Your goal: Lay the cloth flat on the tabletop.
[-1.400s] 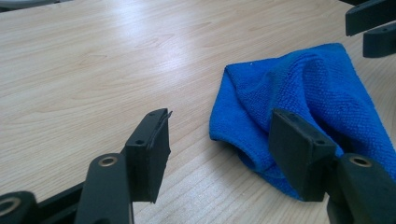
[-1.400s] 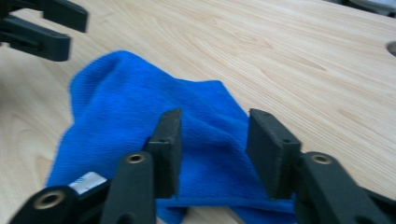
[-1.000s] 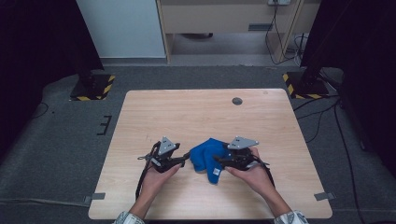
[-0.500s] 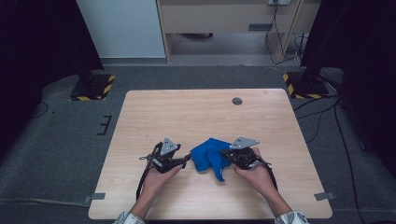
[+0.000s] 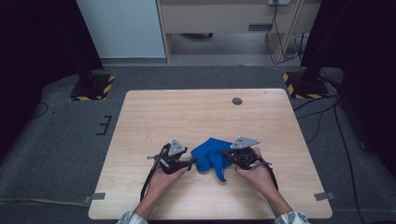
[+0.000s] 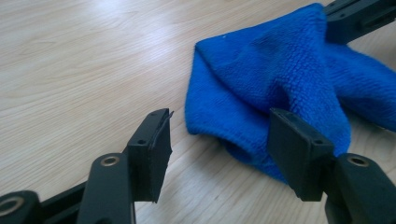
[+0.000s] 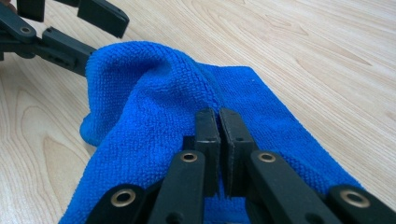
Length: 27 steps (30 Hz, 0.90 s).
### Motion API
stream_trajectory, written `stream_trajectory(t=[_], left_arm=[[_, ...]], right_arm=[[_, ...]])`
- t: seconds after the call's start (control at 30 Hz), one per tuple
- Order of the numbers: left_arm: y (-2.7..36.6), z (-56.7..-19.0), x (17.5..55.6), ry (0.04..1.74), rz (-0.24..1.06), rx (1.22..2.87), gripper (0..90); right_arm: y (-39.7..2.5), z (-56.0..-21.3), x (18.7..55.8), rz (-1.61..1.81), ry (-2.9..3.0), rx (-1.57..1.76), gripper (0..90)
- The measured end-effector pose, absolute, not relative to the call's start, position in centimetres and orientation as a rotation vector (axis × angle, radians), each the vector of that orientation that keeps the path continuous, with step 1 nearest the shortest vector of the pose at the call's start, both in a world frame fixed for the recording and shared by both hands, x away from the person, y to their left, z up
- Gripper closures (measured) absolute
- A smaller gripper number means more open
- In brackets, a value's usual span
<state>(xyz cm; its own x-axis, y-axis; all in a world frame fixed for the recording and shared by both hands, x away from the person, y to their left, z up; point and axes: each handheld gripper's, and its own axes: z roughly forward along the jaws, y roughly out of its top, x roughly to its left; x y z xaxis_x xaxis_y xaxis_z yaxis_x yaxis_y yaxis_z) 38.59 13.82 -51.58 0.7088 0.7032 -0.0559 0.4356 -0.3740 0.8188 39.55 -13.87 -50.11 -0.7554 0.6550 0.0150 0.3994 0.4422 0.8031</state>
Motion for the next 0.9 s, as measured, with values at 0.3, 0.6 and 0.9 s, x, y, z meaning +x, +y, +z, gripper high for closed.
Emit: stream_trajectory(t=[0.3, 0.6, 0.9], left_arm=[[12.5, -52.6, 38.8, 0.849, 0.358, 2.119, 56.4], [12.0, -52.2, 38.5, 0.800, 0.335, 2.126, 86.4], [14.1, -50.7, 38.5, 0.850, 0.369, 2.049, 86.0]], right_arm=[[-13.7, -50.1, 39.6, 1.230, 2.400, 0.899, 87.5], [-14.0, -49.5, 39.5, 1.258, 2.363, 0.901, 88.0], [-16.3, -48.5, 40.1, 1.258, 2.274, 0.988, 88.5]])
